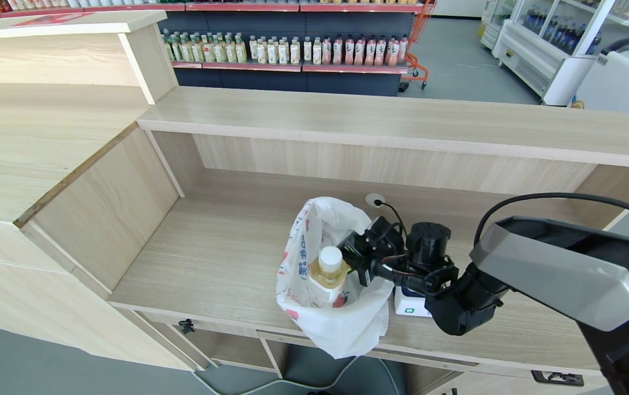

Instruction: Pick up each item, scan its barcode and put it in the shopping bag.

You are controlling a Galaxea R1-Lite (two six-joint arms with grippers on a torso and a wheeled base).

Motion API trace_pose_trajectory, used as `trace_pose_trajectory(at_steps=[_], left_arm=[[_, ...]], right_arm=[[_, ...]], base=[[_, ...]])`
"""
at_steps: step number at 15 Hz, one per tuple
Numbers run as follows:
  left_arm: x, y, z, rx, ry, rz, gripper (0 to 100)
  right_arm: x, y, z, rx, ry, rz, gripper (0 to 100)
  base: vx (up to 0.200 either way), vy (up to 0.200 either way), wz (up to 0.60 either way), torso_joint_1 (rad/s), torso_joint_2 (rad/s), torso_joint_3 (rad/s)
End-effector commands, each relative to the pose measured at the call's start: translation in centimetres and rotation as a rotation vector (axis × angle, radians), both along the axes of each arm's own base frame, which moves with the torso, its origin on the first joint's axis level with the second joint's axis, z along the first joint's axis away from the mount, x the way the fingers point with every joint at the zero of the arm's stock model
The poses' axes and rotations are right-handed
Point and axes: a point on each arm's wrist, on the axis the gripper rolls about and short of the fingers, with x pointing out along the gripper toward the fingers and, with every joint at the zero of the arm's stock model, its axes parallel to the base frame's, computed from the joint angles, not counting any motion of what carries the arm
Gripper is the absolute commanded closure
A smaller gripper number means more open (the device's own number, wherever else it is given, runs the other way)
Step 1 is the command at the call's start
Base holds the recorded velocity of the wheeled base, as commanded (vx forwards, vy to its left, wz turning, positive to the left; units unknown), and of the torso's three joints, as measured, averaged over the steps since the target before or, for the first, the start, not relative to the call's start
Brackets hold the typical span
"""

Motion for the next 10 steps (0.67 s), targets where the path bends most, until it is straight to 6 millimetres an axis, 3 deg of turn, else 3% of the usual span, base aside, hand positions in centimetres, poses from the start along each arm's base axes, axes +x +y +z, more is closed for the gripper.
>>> trace_pose_trajectory(at_steps=[1, 10], left_arm=[[0.0, 0.0, 0.0, 0.000, 0.000, 0.000, 0], [0.0, 0.0, 0.0, 0.000, 0.000, 0.000, 0]], right_arm=[[0.4, 0.2, -1.0, -0.005, 0.009, 0.000, 100], [0.8, 0.0, -2.3, -0.048, -0.008, 0.019, 100]], base=[[0.000, 0.000, 0.00, 0.000, 0.00, 0.000], [0.000, 0.000, 0.00, 0.000, 0.00, 0.000]])
